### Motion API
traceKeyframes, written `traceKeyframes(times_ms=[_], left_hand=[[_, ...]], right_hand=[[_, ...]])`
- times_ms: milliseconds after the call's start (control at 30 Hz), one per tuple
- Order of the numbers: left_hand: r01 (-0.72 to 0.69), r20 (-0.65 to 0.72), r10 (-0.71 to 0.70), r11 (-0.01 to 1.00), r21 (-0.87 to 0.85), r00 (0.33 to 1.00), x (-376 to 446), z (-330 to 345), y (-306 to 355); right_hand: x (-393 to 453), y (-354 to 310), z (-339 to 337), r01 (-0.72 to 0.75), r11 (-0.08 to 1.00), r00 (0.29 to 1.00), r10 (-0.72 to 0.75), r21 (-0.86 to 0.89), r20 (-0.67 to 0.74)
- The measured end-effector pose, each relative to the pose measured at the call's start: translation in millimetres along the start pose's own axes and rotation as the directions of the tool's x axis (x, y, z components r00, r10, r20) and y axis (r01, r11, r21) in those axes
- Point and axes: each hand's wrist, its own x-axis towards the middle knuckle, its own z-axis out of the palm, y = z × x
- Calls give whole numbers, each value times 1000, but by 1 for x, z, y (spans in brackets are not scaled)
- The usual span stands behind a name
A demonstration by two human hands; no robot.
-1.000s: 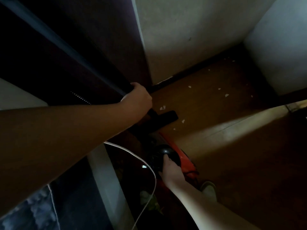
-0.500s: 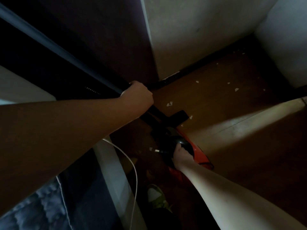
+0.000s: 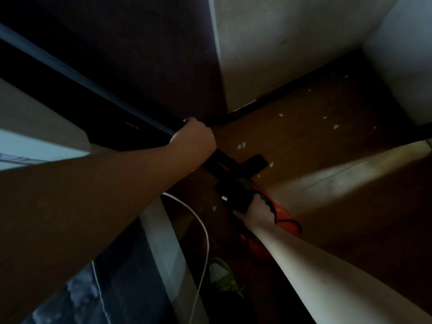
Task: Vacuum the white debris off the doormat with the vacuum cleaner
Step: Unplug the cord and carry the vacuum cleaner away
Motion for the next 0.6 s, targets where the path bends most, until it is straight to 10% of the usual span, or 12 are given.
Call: traceKeyframes(times_ms=[400, 600], left_hand=[[37, -68, -31, 995, 97, 997, -10, -2, 4], [41, -73, -36, 996, 74, 997, -8, -1, 12]], right_hand=[[6, 28, -20, 48, 933, 981, 23, 356, -190], [27, 18, -32, 2, 983, 999, -8, 186, 31]])
